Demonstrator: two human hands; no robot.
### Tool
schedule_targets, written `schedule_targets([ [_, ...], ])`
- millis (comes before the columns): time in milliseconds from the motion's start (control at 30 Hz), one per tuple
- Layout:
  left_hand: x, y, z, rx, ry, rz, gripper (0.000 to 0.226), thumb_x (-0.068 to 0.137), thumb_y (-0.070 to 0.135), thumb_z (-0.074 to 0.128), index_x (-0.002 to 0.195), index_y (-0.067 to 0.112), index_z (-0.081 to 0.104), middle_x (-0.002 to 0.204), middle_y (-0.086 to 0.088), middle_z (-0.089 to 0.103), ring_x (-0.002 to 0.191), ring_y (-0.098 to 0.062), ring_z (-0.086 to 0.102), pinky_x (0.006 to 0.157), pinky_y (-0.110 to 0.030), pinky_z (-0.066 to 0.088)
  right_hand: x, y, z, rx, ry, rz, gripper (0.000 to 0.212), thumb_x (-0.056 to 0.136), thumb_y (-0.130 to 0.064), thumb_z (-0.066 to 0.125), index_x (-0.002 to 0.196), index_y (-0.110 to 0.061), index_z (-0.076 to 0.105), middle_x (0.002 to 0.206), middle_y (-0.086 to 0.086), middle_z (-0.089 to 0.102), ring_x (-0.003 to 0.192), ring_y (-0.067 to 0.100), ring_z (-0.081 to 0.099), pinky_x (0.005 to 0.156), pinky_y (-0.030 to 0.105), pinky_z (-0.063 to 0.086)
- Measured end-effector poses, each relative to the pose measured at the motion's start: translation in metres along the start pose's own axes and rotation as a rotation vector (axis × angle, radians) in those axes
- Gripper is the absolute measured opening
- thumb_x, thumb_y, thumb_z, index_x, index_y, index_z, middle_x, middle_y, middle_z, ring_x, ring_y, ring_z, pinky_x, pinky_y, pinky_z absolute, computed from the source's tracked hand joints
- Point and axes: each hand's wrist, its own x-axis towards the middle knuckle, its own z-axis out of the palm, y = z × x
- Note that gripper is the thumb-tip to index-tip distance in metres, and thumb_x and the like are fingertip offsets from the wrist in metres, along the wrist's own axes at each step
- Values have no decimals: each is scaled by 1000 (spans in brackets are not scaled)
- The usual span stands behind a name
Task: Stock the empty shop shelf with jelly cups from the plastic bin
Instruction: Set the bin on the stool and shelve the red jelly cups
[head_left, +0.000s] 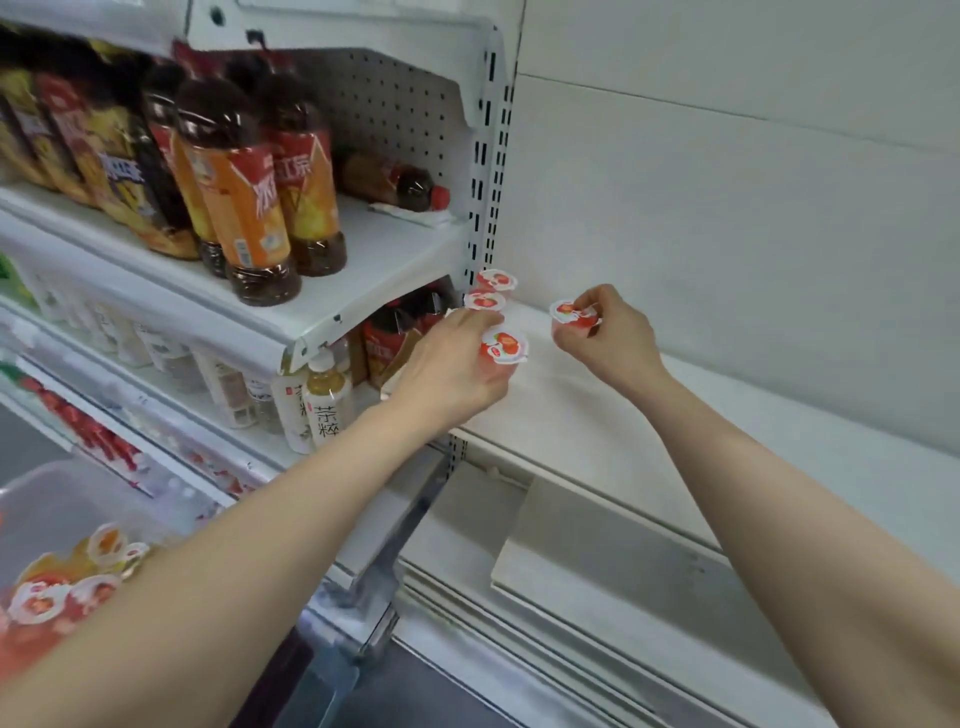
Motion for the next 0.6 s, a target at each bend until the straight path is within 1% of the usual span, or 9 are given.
schedule_targets([
  [100, 17, 3, 8, 20, -15, -62, 61, 79, 34, 68, 137, 23, 49, 132, 0, 54, 120, -19, 52, 98, -31, 42, 25, 13, 14, -4, -74, -23, 31, 80, -37, 69, 103, -21, 56, 97, -4, 67, 91, 21, 61, 82, 32, 47],
  [200, 30, 3, 13, 36, -17, -88, 59, 82, 35, 67, 137, 22, 49, 132, 0, 53, 120, -20, 52, 97, -29, 40, 47, 23, 28, -21, -118, -67, 33, 78, -34, 71, 103, -19, 56, 99, -1, 66, 92, 23, 61, 81, 34, 46],
  [300, 39, 0, 18, 100, -24, -84, 58, 81, 40, 68, 134, 22, 52, 129, 1, 57, 115, -22, 52, 96, -31, 38, 66, 30, 40, -23, -147, -87, 31, 78, -30, 72, 102, -18, 58, 101, 3, 66, 93, 25, 61, 79, 34, 46],
  [400, 43, -4, 20, 138, -26, -77, 59, 76, 46, 70, 129, 22, 57, 121, 3, 62, 110, -25, 50, 93, -32, 39, 76, 34, 49, -10, -147, -109, 30, 78, -28, 70, 104, -17, 59, 100, 4, 66, 92, 26, 60, 78, 33, 45],
  [500, 50, -10, 25, 150, -32, -72, 63, 75, 51, 69, 130, 21, 56, 119, 2, 63, 109, -24, 51, 98, -35, 40, 84, 37, 56, 13, -146, -144, 30, 78, -29, 71, 103, -18, 59, 98, 3, 65, 91, 25, 61, 78, 33, 45],
  [600, 55, -13, 31, 162, -41, -56, 65, 76, 54, 65, 131, 20, 56, 124, 2, 63, 114, -23, 53, 102, -37, 38, 88, 40, 59, 21, -145, -189, 31, 79, -32, 73, 104, -20, 59, 99, 2, 64, 90, 24, 61, 80, 36, 48],
])
